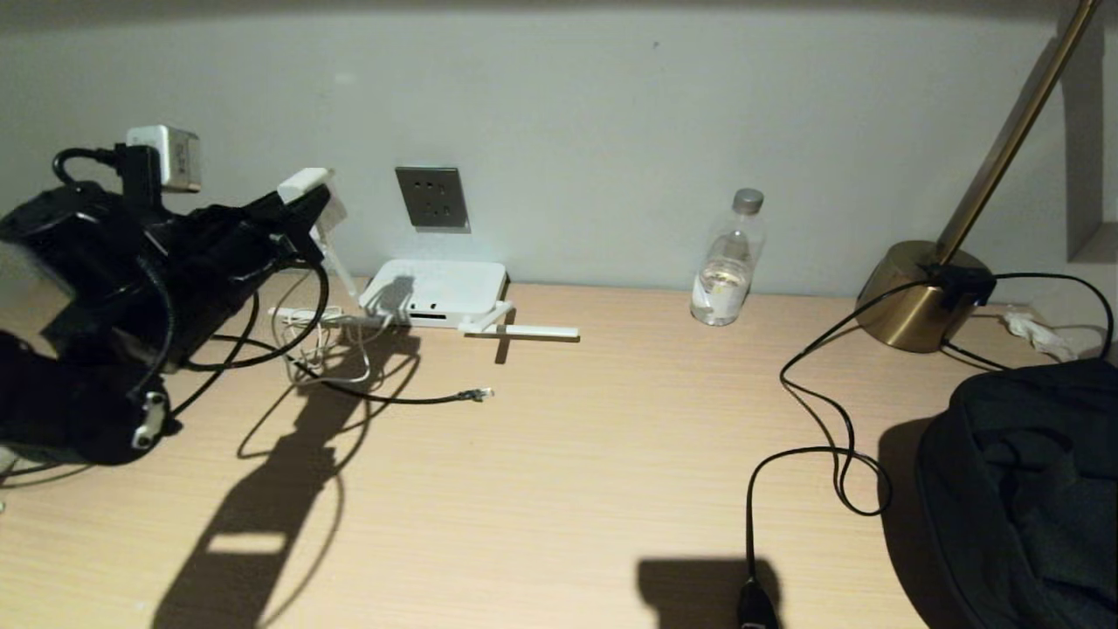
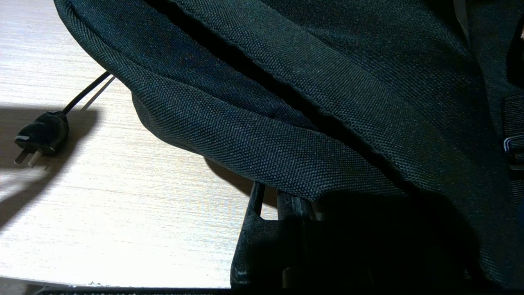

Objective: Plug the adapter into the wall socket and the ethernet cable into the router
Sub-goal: Align plug and socket

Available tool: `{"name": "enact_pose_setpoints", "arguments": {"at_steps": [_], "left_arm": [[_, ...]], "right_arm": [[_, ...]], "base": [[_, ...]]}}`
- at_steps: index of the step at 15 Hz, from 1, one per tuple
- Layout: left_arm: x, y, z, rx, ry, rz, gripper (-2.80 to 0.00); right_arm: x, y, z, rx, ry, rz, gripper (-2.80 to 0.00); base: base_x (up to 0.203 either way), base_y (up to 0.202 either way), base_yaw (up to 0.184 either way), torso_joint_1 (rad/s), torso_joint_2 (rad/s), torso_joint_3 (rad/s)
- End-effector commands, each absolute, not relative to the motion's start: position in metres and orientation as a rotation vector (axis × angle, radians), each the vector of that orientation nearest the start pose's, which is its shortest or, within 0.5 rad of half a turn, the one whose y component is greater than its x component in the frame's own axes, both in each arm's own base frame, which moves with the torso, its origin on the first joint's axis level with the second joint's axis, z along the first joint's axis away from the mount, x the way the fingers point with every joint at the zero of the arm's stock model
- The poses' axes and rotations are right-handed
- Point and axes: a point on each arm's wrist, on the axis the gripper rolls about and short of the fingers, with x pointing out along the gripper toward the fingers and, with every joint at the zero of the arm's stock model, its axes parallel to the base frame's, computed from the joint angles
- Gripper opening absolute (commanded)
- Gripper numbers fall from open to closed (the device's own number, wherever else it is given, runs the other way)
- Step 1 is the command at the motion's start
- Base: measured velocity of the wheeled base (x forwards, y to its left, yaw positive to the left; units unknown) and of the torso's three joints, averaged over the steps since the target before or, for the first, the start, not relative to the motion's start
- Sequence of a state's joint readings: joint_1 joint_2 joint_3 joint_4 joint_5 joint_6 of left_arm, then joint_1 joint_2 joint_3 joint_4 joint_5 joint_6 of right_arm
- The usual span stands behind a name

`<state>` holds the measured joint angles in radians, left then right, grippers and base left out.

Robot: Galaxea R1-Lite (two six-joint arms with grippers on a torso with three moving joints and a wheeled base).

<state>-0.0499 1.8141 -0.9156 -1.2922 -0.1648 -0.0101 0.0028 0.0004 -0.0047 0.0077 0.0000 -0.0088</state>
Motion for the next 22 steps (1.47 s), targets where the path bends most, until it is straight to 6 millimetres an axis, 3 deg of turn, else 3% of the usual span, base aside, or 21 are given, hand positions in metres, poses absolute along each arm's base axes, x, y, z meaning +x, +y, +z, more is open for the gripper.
{"name": "enact_pose_setpoints", "arguments": {"at_steps": [1, 4, 7, 13, 18, 22], "left_arm": [[0.351, -0.040, 0.222, 0.017, -0.453, -0.231, -2.80], [0.365, -0.083, 0.208, -0.011, -0.448, -0.230, -2.80], [0.383, -0.103, 0.197, -0.027, -0.443, -0.199, -2.80], [0.404, -0.098, 0.178, -0.017, -0.418, -0.174, -2.80], [0.427, -0.081, 0.179, 0.009, -0.469, -0.153, -2.80], [0.432, -0.077, 0.178, 0.018, -0.477, -0.167, -2.80]], "right_arm": [[-0.023, 0.000, 0.076, -0.009, 0.003, 0.004, -2.80], [-0.023, 0.000, 0.076, -0.009, 0.003, 0.003, -2.80], [-0.023, 0.000, 0.076, -0.009, 0.003, 0.003, -2.80], [-0.023, 0.000, 0.076, -0.009, 0.003, 0.003, -2.80], [-0.023, 0.000, 0.076, -0.009, 0.003, 0.003, -2.80], [-0.023, 0.000, 0.076, -0.009, 0.003, 0.003, -2.80]], "base": [[0.000, 0.000, 0.000, 0.000, 0.00, 0.000], [0.000, 0.000, 0.000, 0.000, 0.00, 0.000], [0.000, 0.000, 0.000, 0.000, 0.00, 0.000], [0.000, 0.000, 0.000, 0.000, 0.00, 0.000], [0.000, 0.000, 0.000, 0.000, 0.00, 0.000], [0.000, 0.000, 0.000, 0.000, 0.00, 0.000]]}}
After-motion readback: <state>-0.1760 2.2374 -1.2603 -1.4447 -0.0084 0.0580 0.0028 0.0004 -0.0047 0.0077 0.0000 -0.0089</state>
